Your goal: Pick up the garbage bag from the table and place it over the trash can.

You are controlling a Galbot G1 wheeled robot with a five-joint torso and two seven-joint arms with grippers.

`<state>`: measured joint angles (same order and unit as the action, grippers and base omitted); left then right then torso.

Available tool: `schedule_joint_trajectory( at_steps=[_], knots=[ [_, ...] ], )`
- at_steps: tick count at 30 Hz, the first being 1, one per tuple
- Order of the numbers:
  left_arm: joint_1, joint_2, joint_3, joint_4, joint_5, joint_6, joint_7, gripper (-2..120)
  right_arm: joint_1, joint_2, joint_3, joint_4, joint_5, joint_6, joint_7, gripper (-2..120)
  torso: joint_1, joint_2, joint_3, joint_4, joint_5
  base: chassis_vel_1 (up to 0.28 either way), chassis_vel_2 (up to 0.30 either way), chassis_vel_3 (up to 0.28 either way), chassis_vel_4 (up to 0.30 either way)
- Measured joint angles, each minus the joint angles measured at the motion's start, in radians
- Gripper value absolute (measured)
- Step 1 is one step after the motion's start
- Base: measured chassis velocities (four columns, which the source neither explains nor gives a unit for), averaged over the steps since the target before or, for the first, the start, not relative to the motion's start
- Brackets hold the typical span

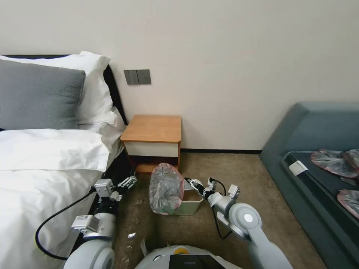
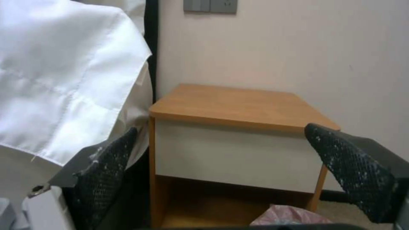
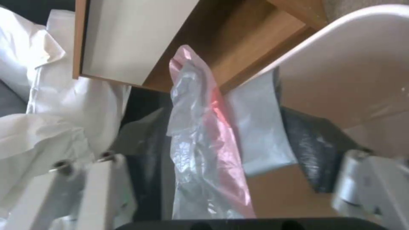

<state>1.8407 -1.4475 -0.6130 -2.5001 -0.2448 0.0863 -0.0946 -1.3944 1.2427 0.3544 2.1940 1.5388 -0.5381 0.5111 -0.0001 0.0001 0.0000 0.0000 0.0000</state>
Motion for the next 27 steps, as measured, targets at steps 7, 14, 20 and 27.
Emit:
schedule_joint_trajectory(
  at_steps=[7, 14, 20, 27],
  knots=[
    [0.001, 0.011, 0.0, 0.0, -0.004, 0.0, 0.0, 100, 0.0, -0.003, 0.004, 0.026, 0.005, -0.006, 0.043, 96, 0.0, 0.0, 0.0, 0.0, 0.0, 0.0, 0.0, 0.0, 0.0],
    [0.004, 0.017, 0.005, 0.0, -0.005, 0.002, 0.0, 100, -0.003, -0.007, 0.016, 0.059, 0.018, -0.013, 0.08, 100, 0.0, 0.0, 0.0, 0.0, 0.0, 0.0, 0.0, 0.0, 0.0],
    [0.008, 0.034, 0.03, 0.0, -0.005, 0.009, 0.001, 100, -0.011, -0.009, 0.03, 0.084, 0.02, -0.016, 0.087, 100, 0.0, 0.0, 0.0, 0.0, 0.0, 0.0, 0.0, 0.0, 0.0],
    [0.007, 0.099, 0.084, 0.0, 0.005, 0.035, 0.002, 100, -0.014, -0.014, 0.054, 0.121, 0.02, -0.02, 0.087, 100, 0.0, 0.0, 0.0, 0.0, 0.0, 0.0, 0.0, 0.0, 0.0]
  ],
)
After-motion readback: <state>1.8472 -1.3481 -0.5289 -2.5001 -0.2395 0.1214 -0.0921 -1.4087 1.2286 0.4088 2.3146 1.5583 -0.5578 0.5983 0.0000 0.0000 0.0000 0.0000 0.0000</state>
